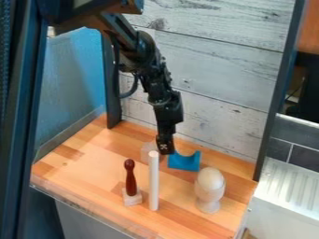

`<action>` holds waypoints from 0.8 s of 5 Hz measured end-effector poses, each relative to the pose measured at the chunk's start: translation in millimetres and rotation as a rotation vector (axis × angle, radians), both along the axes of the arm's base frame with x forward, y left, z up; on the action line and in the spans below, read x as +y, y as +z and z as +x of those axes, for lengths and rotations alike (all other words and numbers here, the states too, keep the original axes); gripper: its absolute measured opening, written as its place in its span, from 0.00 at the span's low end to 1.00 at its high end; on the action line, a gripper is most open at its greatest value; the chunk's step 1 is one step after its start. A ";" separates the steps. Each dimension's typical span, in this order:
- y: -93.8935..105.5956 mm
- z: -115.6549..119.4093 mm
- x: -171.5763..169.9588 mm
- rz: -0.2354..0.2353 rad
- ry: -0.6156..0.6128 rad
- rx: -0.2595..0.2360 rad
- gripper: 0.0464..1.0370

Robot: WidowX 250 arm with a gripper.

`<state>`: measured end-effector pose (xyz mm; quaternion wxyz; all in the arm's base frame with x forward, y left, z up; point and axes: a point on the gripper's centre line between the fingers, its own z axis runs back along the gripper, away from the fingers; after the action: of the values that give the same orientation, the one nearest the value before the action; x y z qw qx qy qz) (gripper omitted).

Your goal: Move blue block on top of white block

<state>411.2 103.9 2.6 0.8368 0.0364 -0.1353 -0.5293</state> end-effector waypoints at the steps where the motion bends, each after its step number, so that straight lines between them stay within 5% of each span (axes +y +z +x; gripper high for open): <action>1: -8.1 -2.4 -7.6 0.012 -0.010 -0.006 0.96; 4: -38.7 6.2 -3.8 0.082 0.003 -0.021 0.96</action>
<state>417.4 100.1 -36.1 0.8338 0.0765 -0.1221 -0.5329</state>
